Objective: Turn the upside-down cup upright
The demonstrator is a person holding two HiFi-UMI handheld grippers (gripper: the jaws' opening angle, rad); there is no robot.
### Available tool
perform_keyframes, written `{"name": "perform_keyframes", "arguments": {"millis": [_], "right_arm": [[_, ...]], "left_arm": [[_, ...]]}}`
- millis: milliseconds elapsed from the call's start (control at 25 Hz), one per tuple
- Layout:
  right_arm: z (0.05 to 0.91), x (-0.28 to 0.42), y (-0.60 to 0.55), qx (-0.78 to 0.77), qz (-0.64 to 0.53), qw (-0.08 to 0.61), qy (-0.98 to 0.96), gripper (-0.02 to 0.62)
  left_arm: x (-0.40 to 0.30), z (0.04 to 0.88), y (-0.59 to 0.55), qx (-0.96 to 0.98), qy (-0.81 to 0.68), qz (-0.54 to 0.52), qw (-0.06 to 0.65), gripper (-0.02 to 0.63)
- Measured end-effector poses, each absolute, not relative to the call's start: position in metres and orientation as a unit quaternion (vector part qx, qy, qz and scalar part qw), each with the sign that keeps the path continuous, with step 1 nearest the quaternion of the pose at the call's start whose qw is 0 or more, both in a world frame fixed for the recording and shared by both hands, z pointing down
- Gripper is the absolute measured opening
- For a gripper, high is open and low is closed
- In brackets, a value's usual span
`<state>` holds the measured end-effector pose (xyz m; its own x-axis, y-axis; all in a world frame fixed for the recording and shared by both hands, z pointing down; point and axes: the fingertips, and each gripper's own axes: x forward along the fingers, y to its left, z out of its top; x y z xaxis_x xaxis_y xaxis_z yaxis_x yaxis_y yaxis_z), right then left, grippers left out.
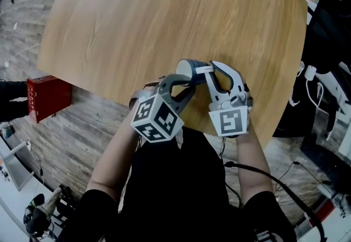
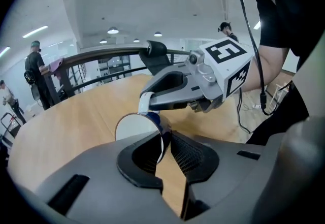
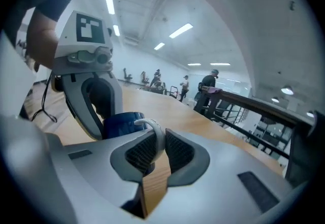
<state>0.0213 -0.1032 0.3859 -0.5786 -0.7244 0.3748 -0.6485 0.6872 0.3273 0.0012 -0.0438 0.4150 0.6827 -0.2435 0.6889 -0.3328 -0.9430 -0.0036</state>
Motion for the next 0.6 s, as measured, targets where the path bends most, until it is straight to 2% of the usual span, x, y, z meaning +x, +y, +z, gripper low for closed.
{"name": "perform_keyframes", "arguments": {"millis": [120, 280, 600], "right_arm": [[0.394, 0.029, -0.103, 0.426, -0.016, 0.183, -0.886, 0.054], [0.405, 0.036, -0.099, 0.45, 0.021, 0.148, -0.88, 0.052], [0.418, 0.063, -0.093, 0.476, 0.031, 0.154, -0.865, 0.049]], "left_arm": [[-0.007, 0.409, -0.046, 0.922, -0.179, 0.335, 0.069, 0.071], [-0.021, 0.403, -0.049, 0.925, -0.21, 0.301, 0.097, 0.073], [-0.015, 0.393, -0.046, 0.936, -0.218, 0.261, 0.09, 0.064]]}}
